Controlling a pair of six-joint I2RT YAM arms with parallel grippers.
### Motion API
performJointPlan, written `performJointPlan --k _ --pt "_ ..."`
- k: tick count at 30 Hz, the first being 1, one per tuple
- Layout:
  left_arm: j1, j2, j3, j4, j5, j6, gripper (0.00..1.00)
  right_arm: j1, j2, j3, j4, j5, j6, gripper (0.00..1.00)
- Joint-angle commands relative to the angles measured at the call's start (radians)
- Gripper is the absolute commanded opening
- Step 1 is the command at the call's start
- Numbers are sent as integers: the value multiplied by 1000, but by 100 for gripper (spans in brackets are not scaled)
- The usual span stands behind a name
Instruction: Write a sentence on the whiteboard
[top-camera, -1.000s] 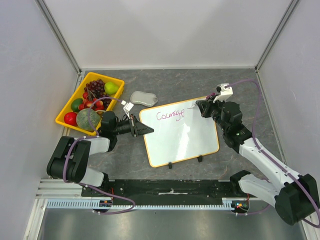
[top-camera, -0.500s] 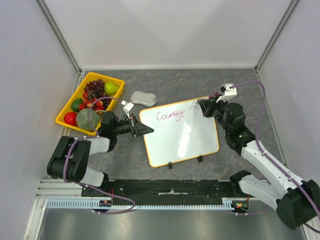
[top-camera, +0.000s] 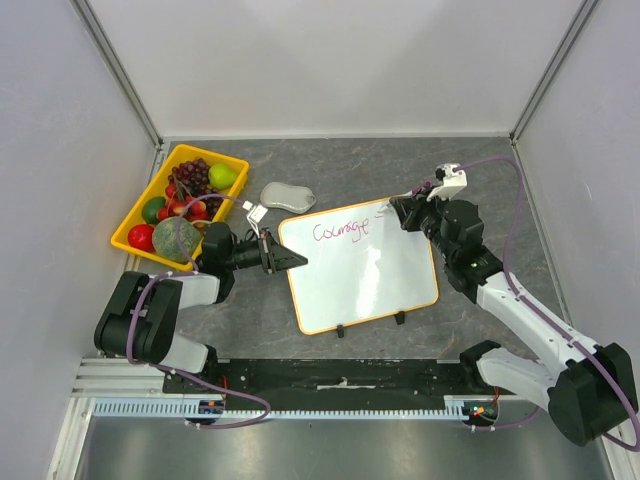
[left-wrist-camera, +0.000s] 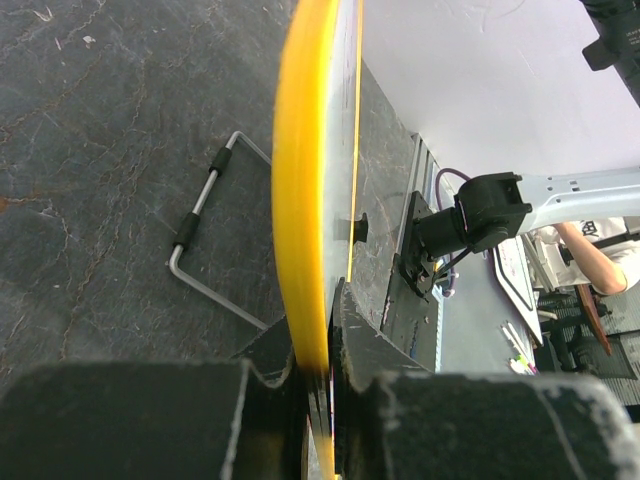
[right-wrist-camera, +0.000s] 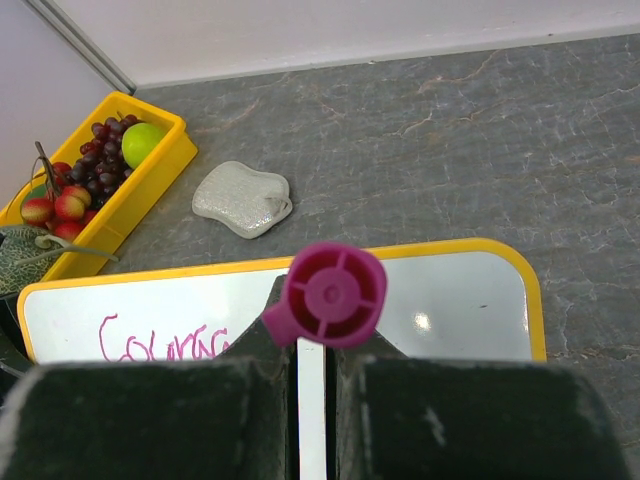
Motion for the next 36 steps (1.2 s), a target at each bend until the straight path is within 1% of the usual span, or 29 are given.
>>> performJointPlan --k 1,26,36 --pt "-5 25 -17 -19 -61 146 2 -2 -2 15 35 14 1 0" --pt "-5 24 -17 -19 -58 146 2 -4 -74 -81 -39 -29 -19 0" --pt "-3 25 -18 -21 -59 148 2 -2 -94 -83 -47 8 -17 0"
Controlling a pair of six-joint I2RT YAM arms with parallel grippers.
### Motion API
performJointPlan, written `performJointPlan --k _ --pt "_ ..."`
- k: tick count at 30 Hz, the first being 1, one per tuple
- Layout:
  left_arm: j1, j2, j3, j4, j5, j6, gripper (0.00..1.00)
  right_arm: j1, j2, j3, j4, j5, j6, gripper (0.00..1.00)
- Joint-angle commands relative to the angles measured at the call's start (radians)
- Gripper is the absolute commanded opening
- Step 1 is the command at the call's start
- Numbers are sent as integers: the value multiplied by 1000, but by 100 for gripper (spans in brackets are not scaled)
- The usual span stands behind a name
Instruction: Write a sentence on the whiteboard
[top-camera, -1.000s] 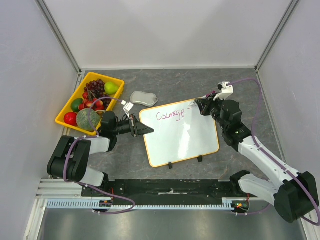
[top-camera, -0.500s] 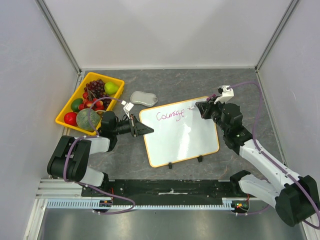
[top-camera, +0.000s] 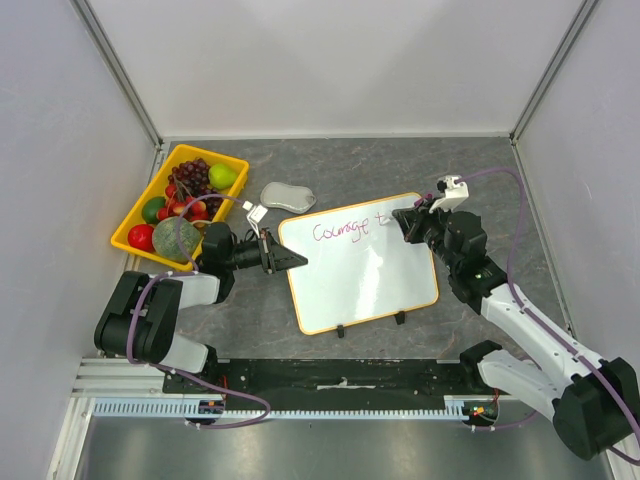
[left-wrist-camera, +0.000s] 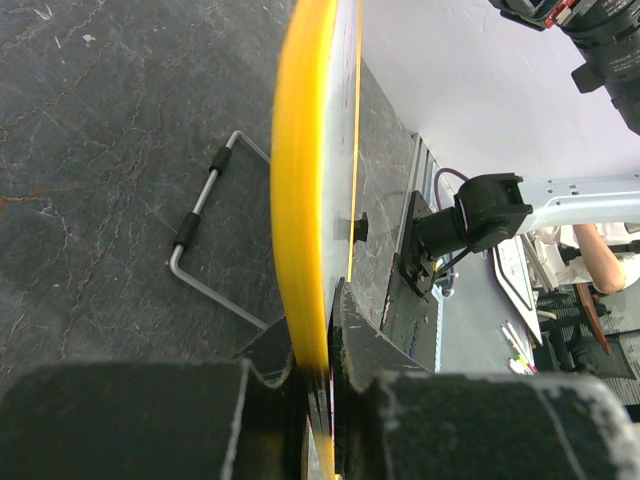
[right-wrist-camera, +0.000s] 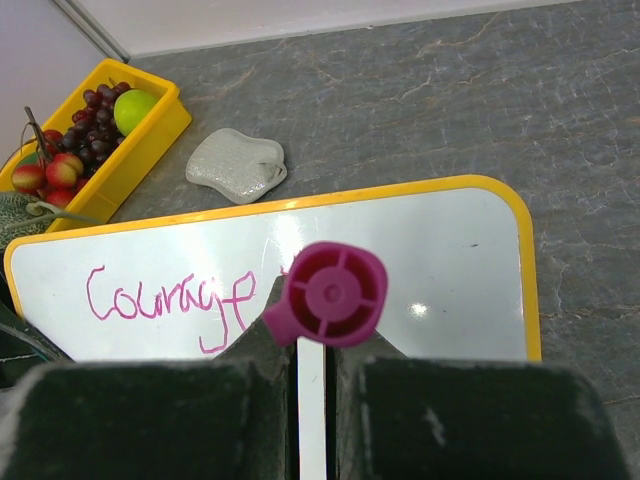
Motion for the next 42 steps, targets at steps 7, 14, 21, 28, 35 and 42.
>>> performJointPlan --k 7,14,21,28,35,42 --pt "-4 26 -15 -20 -58 145 2 -3 -5 30 -16 47 -12 0" --pt "-4 24 -15 -22 -61 146 2 -3 -13 54 -18 72 -4 0" --pt "-4 21 -17 -26 -66 149 2 -3 -17 91 -8 70 16 0" --pt "-4 23 -15 -28 -64 149 2 -3 -4 117 -10 101 6 0" --pt "-5 21 -15 -28 -64 148 2 -6 1 108 -25 128 -9 0" --pt "-5 26 -14 -28 -63 148 2 -4 15 85 -27 142 -17 0"
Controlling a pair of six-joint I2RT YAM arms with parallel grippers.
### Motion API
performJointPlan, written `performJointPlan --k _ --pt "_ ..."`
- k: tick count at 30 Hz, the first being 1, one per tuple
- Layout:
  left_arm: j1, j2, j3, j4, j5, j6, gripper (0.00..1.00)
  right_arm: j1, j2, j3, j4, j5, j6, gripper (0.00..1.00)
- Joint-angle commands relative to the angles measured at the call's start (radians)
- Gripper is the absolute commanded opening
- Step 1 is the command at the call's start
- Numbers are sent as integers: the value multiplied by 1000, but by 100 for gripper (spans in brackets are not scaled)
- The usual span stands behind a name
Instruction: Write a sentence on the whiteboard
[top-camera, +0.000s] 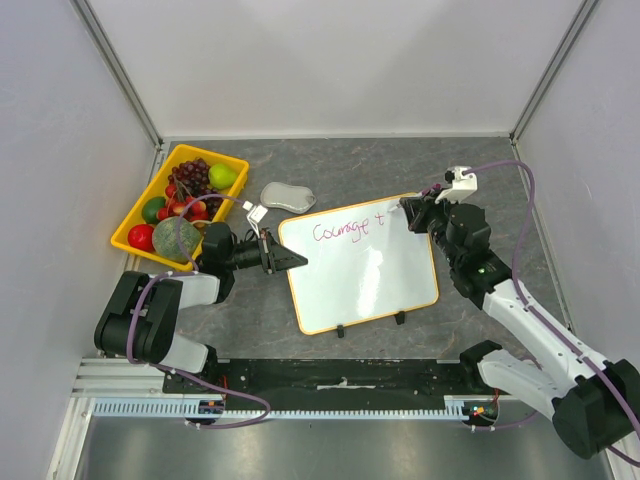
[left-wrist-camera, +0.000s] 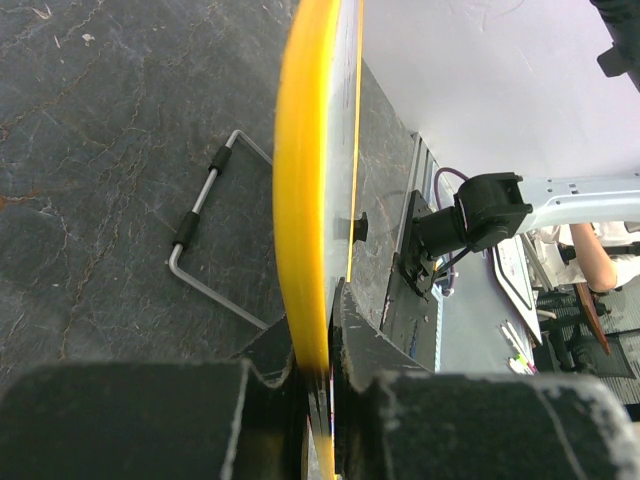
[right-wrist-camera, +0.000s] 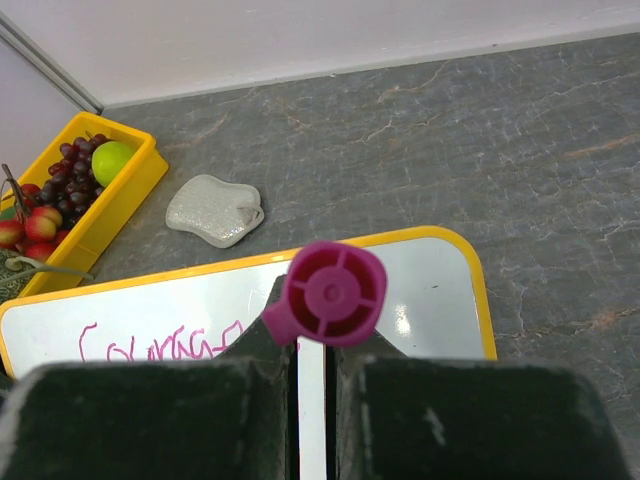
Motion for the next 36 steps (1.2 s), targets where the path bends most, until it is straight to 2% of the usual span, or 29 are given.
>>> performJointPlan --k 1,18,36 --pt "-5 24 -14 -28 -64 149 2 -4 15 8 14 32 -15 0" --pt "-5 26 -14 -28 -63 148 2 -4 31 -23 26 4 -15 0" --pt "-5 23 -15 -28 -64 148 2 -2 -2 -51 -46 -31 -41 0"
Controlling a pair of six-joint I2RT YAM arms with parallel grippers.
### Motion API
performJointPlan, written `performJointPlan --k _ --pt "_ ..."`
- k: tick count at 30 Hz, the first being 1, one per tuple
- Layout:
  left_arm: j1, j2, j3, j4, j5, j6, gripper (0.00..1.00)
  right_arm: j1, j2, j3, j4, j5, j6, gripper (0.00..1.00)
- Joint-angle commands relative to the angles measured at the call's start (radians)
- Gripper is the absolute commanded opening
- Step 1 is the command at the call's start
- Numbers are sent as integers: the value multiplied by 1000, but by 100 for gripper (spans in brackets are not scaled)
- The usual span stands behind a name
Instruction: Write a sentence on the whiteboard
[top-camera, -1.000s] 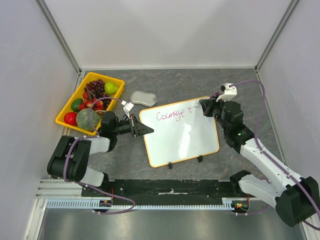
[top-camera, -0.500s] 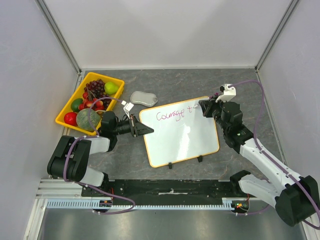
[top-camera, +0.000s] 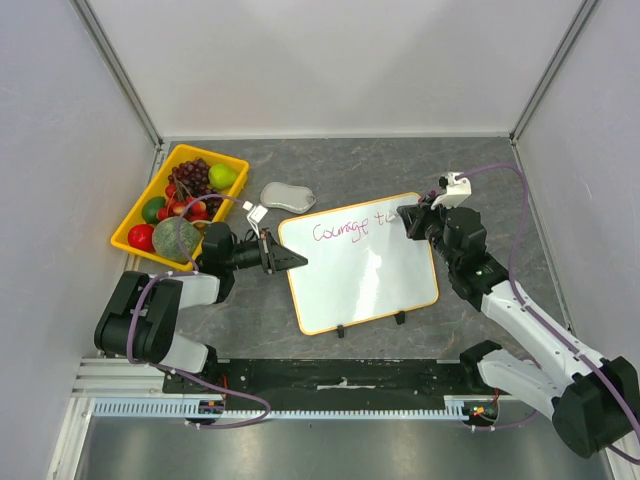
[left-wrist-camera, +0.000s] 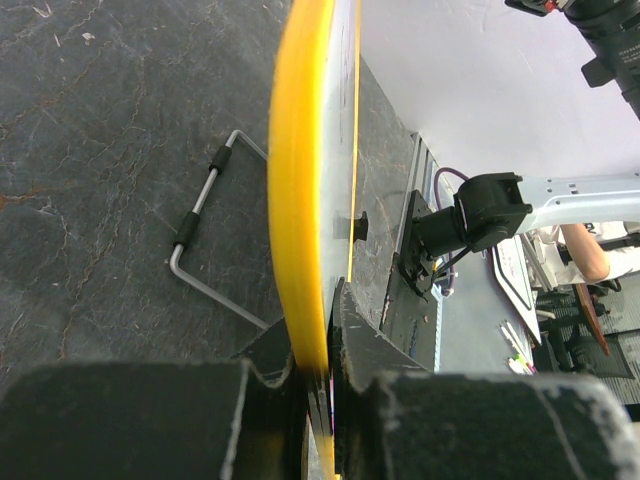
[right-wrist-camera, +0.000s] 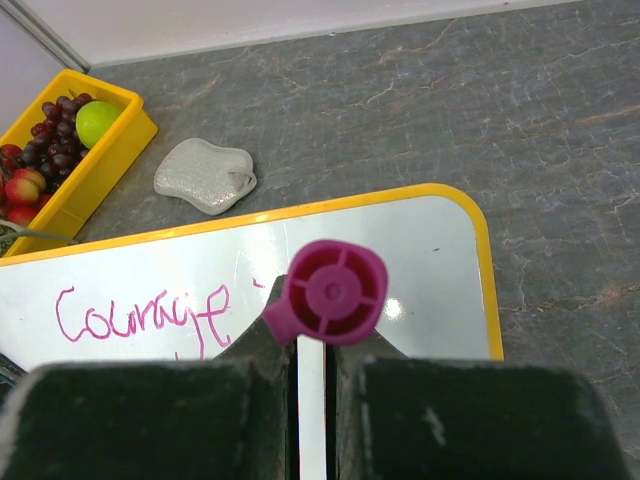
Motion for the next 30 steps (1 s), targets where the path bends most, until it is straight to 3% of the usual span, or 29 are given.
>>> performJointPlan --k 1,30 --pt "-7 24 -14 -26 -64 148 2 -4 -18 -18 -39 5 -32 0" --pt "-5 24 -14 -26 -63 148 2 -6 50 93 -5 73 -3 0"
